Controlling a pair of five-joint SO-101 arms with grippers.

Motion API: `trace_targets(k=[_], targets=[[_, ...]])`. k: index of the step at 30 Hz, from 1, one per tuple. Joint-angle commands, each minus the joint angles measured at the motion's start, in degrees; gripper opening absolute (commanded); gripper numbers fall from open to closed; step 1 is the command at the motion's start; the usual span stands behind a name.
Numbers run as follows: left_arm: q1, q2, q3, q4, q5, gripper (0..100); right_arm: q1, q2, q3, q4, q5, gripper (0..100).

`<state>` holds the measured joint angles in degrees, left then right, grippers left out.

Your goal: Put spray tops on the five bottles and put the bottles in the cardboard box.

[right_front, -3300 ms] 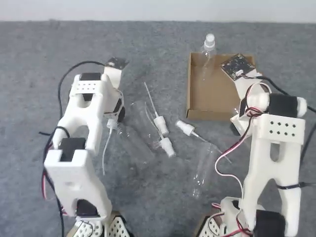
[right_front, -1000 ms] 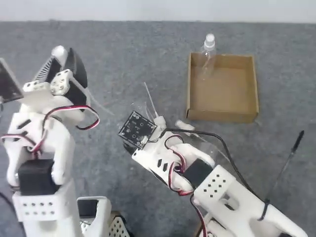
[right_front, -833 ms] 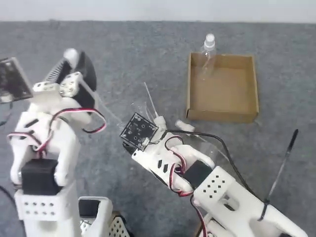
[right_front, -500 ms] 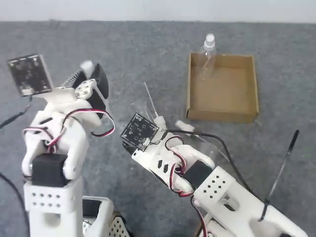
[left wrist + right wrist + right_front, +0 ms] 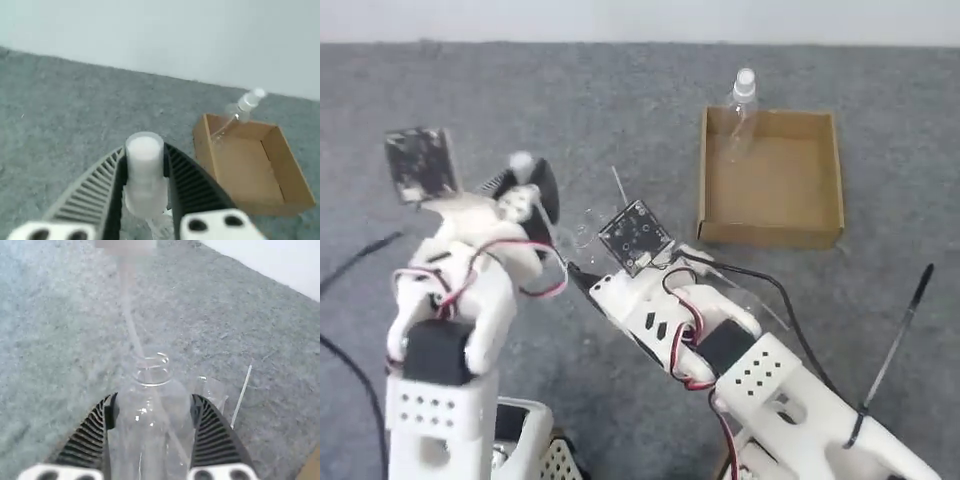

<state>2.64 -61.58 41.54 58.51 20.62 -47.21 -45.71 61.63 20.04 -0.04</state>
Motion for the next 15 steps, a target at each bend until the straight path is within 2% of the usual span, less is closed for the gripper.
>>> trace_targets(k=[1, 8, 13, 15], targets=[[4.2, -5.9, 3.4, -0.2, -2.4, 1, 1.6, -2.7, 0.4, -3.7, -1.0, 0.6], [5.3, -4.0, 7.2, -4.0, -4.7, 1, 1.5, -2.7, 2.3, -6.9, -0.8, 0.6], [4.8, -2.7, 5.1, -3.6, -5.2, 11, 1.6, -2.7, 2.3, -6.9, -0.8, 0.6], [4.8, -2.3, 1.7, -1.5, -8.2, 13, 1.6, -2.7, 2.4, -6.9, -0.8, 0.6]])
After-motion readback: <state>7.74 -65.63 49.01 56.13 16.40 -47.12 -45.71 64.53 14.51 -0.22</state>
